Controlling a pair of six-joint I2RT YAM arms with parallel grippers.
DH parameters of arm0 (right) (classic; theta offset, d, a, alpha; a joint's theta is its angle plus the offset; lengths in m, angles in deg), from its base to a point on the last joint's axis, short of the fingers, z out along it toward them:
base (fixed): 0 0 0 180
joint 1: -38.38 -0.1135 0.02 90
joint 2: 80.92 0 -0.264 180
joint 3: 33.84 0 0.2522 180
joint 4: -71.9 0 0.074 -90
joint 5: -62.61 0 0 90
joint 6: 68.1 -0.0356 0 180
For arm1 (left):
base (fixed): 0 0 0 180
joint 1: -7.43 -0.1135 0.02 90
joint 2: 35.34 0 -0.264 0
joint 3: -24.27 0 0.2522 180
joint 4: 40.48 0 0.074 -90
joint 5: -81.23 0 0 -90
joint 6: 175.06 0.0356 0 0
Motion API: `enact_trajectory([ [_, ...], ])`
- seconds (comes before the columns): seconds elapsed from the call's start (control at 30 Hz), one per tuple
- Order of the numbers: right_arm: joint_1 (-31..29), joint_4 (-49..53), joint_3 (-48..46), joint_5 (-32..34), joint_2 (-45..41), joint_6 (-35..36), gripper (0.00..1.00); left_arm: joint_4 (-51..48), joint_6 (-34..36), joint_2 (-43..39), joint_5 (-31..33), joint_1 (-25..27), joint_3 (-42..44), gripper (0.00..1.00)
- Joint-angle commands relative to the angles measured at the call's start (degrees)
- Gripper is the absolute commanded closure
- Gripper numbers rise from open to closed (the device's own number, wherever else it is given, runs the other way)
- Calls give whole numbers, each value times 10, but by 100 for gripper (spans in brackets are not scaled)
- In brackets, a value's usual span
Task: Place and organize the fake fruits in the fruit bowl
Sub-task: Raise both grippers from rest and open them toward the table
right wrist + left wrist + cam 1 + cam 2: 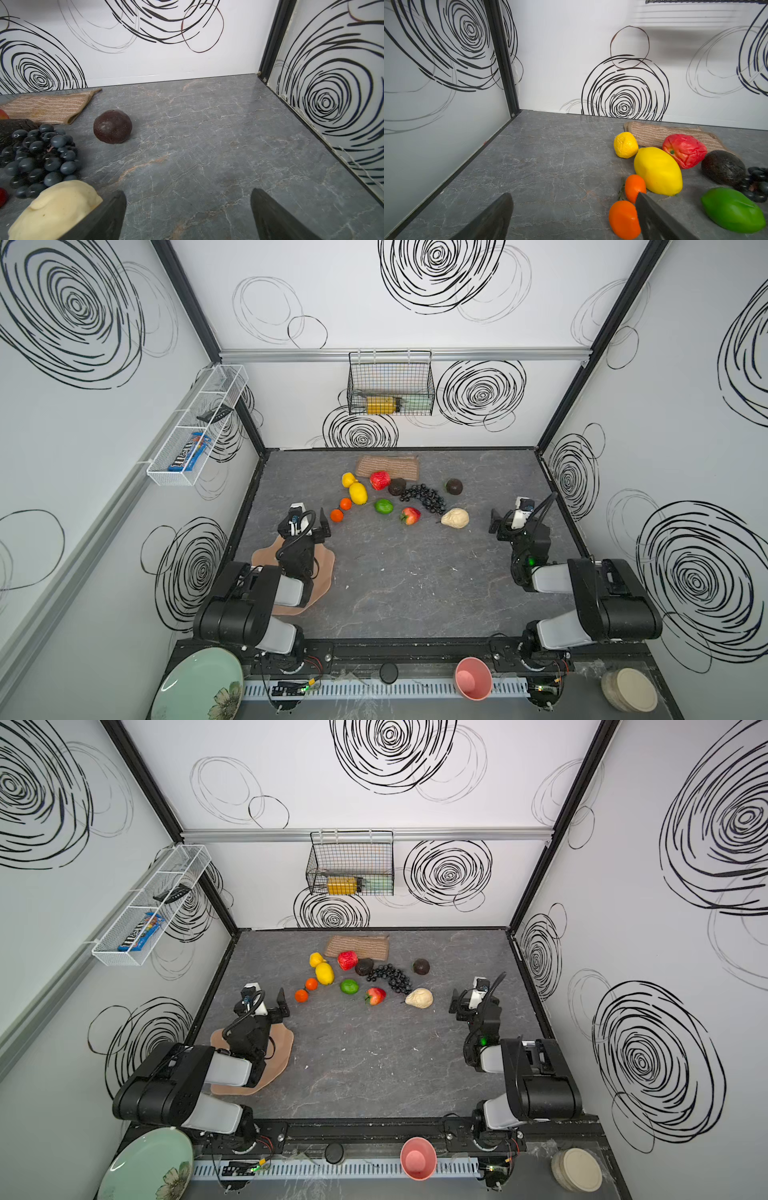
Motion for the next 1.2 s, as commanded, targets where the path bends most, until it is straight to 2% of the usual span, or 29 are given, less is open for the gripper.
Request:
enact_trajectory([
  [0.0,1,-8,8,-2,4,8,3,31,10,2,-3,3,-4,4],
  [0.53,2,-9,8,-2,4,8,3,36,11,2,-3,4,-1,4],
  [0.67,-1,-12,5,1,2,9,3,95,28,5,-19,13,26,4],
  [0.77,-5,-14,4,-7,1,19,3,124,28,8,4,19,40,4],
  [1.17,-10,-19,-13,-20,-31,30,3,98,35,7,2,24,27,4],
])
